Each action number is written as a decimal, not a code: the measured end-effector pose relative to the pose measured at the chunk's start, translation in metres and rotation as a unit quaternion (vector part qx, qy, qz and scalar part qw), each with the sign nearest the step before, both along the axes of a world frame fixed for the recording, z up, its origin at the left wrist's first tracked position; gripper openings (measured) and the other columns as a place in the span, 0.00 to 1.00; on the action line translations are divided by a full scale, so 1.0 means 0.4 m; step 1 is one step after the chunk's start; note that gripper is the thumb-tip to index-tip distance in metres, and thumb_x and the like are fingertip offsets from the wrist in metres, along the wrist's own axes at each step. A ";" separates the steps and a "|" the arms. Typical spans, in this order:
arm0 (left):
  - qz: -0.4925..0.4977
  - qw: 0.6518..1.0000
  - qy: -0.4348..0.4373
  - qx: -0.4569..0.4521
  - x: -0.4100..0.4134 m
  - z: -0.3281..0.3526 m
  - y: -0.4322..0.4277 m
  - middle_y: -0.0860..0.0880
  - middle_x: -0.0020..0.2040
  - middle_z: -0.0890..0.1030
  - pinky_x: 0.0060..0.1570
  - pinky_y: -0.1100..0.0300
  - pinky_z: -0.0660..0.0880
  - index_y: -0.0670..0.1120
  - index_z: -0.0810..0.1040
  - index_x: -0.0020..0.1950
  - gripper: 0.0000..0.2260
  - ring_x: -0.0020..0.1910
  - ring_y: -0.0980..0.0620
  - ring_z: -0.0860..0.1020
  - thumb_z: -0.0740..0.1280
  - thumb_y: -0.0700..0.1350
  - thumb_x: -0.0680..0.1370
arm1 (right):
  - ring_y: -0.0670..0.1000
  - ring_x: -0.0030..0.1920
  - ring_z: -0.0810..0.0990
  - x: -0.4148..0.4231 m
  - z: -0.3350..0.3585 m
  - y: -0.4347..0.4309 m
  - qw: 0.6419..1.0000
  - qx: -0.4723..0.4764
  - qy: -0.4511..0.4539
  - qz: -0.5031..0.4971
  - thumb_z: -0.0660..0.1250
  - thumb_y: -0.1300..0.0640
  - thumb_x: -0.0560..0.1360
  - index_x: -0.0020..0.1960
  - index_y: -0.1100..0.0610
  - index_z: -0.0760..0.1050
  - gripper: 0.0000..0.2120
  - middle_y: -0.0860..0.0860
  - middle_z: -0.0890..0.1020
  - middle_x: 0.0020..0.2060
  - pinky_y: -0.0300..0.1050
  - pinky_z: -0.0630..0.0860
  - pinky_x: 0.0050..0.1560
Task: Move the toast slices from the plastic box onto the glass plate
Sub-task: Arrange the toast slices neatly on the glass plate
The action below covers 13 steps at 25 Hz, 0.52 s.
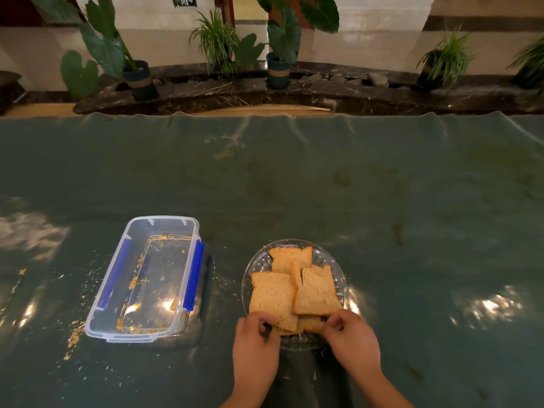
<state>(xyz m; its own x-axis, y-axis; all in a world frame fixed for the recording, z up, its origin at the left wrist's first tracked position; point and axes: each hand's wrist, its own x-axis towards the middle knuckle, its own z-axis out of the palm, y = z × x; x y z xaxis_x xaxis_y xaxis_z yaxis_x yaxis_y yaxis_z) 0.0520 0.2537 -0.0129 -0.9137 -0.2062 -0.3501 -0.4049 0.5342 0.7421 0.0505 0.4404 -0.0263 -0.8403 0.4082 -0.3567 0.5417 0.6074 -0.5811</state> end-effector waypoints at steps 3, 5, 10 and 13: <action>0.010 0.997 0.032 -0.068 -0.074 0.000 -0.026 0.48 0.60 0.75 0.56 0.59 0.73 0.48 0.75 0.63 0.17 0.56 0.52 0.75 0.71 0.45 0.75 | 0.46 0.43 0.79 -0.038 0.012 0.030 0.994 0.056 0.083 -0.037 0.71 0.46 0.69 0.44 0.45 0.77 0.06 0.42 0.80 0.43 0.47 0.80 0.39; -0.018 0.998 0.009 -0.067 -0.135 0.002 -0.035 0.46 0.64 0.78 0.63 0.49 0.74 0.45 0.72 0.70 0.23 0.63 0.46 0.75 0.70 0.49 0.76 | 0.51 0.51 0.79 -0.081 0.015 0.042 0.995 0.071 0.069 0.024 0.70 0.45 0.71 0.55 0.50 0.76 0.15 0.46 0.81 0.49 0.51 0.80 0.46; -0.052 0.992 -0.055 -0.105 -0.218 -0.005 -0.020 0.46 0.58 0.82 0.56 0.50 0.77 0.45 0.72 0.68 0.23 0.60 0.44 0.78 0.69 0.53 0.76 | 0.53 0.44 0.81 -0.181 0.024 0.036 0.998 0.002 -0.038 0.042 0.72 0.45 0.70 0.50 0.54 0.76 0.16 0.47 0.81 0.39 0.48 0.78 0.41; 0.021 0.997 -0.067 -0.040 -0.232 -0.020 -0.042 0.46 0.59 0.82 0.57 0.51 0.76 0.47 0.75 0.66 0.21 0.58 0.46 0.80 0.72 0.49 0.75 | 0.51 0.40 0.83 -0.205 0.023 0.053 0.992 -0.125 -0.005 -0.032 0.75 0.54 0.69 0.42 0.52 0.80 0.05 0.49 0.84 0.38 0.54 0.82 0.45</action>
<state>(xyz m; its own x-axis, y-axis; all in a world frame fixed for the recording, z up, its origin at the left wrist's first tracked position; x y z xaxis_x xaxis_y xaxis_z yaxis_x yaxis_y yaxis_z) -0.0409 0.2369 -0.0207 -0.8500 -0.2758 -0.4488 -0.5206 0.5691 0.6364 -0.0313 0.4618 -0.0172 -0.8110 0.3587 -0.4623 0.5816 0.4085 -0.7034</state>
